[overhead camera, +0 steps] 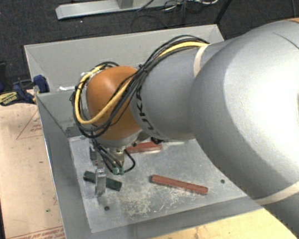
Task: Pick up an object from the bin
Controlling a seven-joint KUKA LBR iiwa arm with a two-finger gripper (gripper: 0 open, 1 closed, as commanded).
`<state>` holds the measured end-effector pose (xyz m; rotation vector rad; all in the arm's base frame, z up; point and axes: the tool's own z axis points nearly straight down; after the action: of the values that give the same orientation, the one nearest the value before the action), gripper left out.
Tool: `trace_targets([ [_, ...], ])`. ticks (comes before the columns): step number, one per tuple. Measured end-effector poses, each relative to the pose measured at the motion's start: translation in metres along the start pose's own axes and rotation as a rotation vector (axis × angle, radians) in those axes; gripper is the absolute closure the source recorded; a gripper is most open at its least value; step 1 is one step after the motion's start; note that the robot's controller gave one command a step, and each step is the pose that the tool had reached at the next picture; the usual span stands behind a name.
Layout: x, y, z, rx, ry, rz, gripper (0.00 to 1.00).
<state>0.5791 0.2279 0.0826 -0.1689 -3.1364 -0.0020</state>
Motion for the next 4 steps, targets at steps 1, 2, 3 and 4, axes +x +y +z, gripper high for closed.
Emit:
trace_targets([
  [1, 0.012, -0.004, -0.016, 0.001, 0.0, 0.047, 0.0],
  [2, 0.016, -0.009, 0.009, 0.0, -0.001, 0.059, 0.0],
  [3, 0.022, -0.019, 0.012, -0.001, -0.001, 0.053, 1.0],
  [4, 0.022, -0.019, 0.012, -0.001, -0.001, 0.053, 1.0],
])
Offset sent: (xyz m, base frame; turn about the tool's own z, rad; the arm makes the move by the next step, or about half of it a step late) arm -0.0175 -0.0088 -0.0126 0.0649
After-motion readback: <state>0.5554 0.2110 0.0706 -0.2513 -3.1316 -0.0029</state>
